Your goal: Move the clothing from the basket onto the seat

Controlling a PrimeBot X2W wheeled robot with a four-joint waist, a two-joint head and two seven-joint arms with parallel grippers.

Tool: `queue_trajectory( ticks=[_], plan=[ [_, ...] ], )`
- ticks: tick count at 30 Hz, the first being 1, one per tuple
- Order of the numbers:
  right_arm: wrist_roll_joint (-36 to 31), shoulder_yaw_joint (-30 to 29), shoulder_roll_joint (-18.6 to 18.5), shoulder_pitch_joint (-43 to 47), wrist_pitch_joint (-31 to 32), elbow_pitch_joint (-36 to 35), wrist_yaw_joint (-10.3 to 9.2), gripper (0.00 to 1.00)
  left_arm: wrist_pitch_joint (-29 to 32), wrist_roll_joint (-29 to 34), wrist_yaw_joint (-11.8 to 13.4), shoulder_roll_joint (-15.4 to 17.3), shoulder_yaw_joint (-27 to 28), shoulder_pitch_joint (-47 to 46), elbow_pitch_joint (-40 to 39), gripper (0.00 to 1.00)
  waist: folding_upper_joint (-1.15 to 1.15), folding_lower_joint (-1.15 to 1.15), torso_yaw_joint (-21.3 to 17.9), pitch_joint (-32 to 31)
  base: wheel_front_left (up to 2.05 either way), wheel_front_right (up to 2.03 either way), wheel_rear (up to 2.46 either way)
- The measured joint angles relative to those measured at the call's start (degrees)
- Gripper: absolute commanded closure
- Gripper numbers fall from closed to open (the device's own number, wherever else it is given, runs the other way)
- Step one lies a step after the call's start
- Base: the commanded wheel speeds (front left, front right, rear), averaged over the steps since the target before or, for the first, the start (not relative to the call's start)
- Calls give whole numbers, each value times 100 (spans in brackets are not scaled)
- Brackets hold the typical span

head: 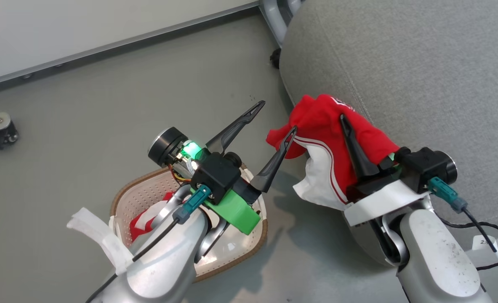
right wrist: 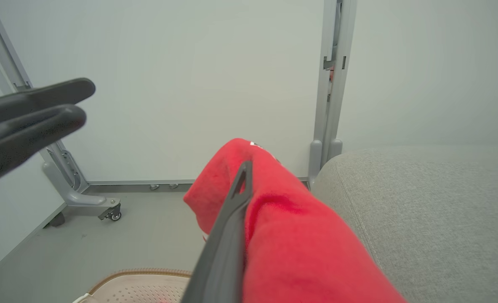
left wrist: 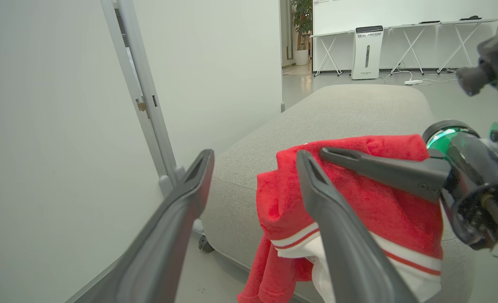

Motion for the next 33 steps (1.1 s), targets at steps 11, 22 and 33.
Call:
queue_trajectory(
  ticks=[11,22,33],
  plan=[
    [-47,-710,67,215,-1,-271,0,100,1,68,0,105,-34,-87,70,0,0,0,-668,246,0,0,0],
    [51,-1100,92,497,0,-394,0,100,0,81,0,164,119,-88,116,0,0,0,-961,393,0,0,0],
    [-23,-1378,99,-94,0,-704,0,100,0,133,47,259,415,-45,-4,0,0,0,-927,574,0,0,0]
  ],
)
